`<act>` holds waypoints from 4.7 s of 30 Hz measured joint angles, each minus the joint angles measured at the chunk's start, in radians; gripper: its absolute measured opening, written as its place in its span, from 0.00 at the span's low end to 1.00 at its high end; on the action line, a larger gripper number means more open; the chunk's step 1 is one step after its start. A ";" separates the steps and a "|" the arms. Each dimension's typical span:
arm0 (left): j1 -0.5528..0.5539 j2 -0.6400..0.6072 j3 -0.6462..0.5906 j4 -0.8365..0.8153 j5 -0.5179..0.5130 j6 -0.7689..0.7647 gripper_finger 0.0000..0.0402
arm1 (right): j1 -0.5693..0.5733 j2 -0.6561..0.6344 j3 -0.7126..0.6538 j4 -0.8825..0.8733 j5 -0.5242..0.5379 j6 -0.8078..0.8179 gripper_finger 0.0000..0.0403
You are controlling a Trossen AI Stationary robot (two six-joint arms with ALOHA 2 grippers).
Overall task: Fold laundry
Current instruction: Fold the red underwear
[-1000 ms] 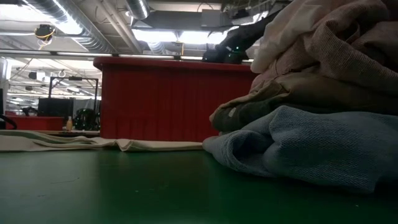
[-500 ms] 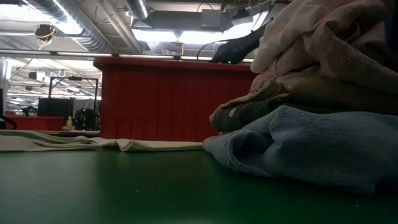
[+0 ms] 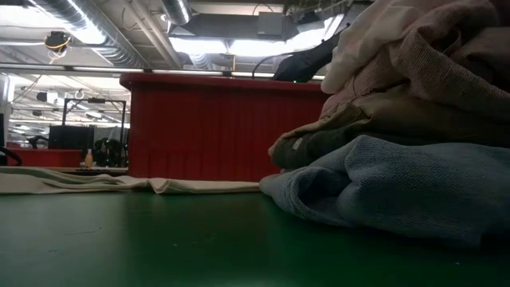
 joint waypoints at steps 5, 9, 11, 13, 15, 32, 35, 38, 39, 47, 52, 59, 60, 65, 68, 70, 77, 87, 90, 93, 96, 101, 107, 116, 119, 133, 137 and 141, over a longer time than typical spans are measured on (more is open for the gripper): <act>0.000 0.000 0.000 0.000 0.000 0.000 0.21 | 0.000 -0.007 -0.052 0.005 -0.001 -0.004 0.34; 0.000 0.000 0.000 0.000 0.000 0.000 0.21 | 0.000 -0.008 -0.069 0.003 -0.001 -0.006 0.34; 0.000 0.000 0.000 0.000 0.000 0.000 0.21 | 0.001 -0.007 -0.072 0.004 -0.001 -0.007 0.34; 0.000 0.000 0.000 0.000 0.000 0.000 0.21 | 0.001 -0.006 -0.073 0.010 -0.004 -0.007 0.34; 0.000 0.000 0.000 0.000 0.000 0.000 0.21 | 0.001 -0.005 -0.075 0.017 -0.021 -0.007 0.34; 0.000 0.000 0.000 0.000 -0.003 0.003 0.21 | -0.002 0.004 -0.030 0.003 -0.167 -0.034 0.04; 0.000 0.000 0.000 0.000 -0.015 0.003 0.21 | -0.004 0.006 -0.001 -0.020 -0.187 -0.060 0.01; 0.000 0.000 0.000 0.000 -0.016 0.003 0.21 | -0.004 0.005 0.040 -0.022 -0.252 -0.063 0.02; 0.000 0.000 0.000 0.000 -0.016 0.003 0.21 | -0.004 0.003 0.055 -0.022 -0.281 -0.063 0.02; -0.021 -0.009 0.000 -0.001 -0.155 0.053 0.21 | -0.005 0.001 0.192 -0.031 -0.432 -0.064 0.01; -0.050 -0.053 0.000 -0.003 -0.219 0.073 0.21 | -0.005 -0.001 0.292 -0.064 -0.466 -0.063 0.01; -0.099 -0.114 0.000 -0.006 -0.283 0.094 0.21 | -0.006 -0.034 0.358 -0.068 -0.522 -0.061 0.00; -0.106 -0.119 0.000 -0.006 -0.292 0.099 0.21 | -0.006 -0.043 0.358 -0.071 -0.528 -0.062 0.00; -0.135 -0.126 0.000 -0.006 -0.363 0.116 0.21 | -0.006 -0.085 0.358 -0.103 -0.537 -0.098 0.00; -0.152 -0.126 0.000 -0.008 -0.397 0.117 0.21 | -0.006 -0.110 0.358 -0.105 -0.544 -0.111 0.00; -0.158 -0.126 0.000 -0.008 -0.407 0.117 0.21 | -0.006 -0.131 0.358 -0.105 -0.547 -0.113 0.00; -0.167 -0.126 0.000 -0.008 -0.409 0.117 0.21 | -0.006 -0.235 0.357 -0.103 -0.593 -0.114 0.00; -0.166 -0.126 0.000 -0.014 -0.409 0.117 0.21 | -0.005 -0.440 0.357 -0.112 -0.630 -0.112 0.00; -0.166 -0.126 0.000 -0.014 -0.409 0.117 0.21 | -0.001 -0.500 0.357 -0.127 -0.632 -0.112 0.00; -0.163 -0.127 0.000 -0.014 -0.408 0.117 0.21 | 0.007 -0.554 0.357 -0.148 -0.631 -0.111 0.00; -0.147 -0.127 0.000 -0.014 -0.398 0.117 0.21 | 0.026 -0.605 0.357 -0.164 -0.631 -0.109 0.00; -0.094 -0.127 0.000 -0.014 -0.338 0.117 0.21 | 0.084 -0.675 0.357 -0.177 -0.622 -0.085 0.00; -0.011 -0.127 0.000 -0.015 -0.186 0.117 0.26 | 0.169 -0.738 0.357 -0.177 -0.621 -0.084 0.00; 0.098 -0.116 0.000 -0.078 0.088 0.012 0.43 | 0.294 -0.790 0.357 -0.176 -0.556 -0.084 0.00; 0.119 -0.098 0.000 -0.132 0.151 -0.095 0.46 | 0.325 -0.794 0.357 -0.176 -0.541 -0.084 0.00; 0.134 0.038 0.000 -0.194 0.233 -0.207 0.47 | 0.418 -0.795 0.357 -0.170 -0.483 -0.084 0.00; 0.144 0.058 0.000 -0.197 0.225 -0.237 0.47 | 0.440 -0.795 0.357 -0.157 -0.481 -0.084 0.00; 0.156 0.069 0.000 -0.196 0.233 -0.286 0.47 | 0.461 -0.795 0.357 -0.139 -0.481 -0.084 0.00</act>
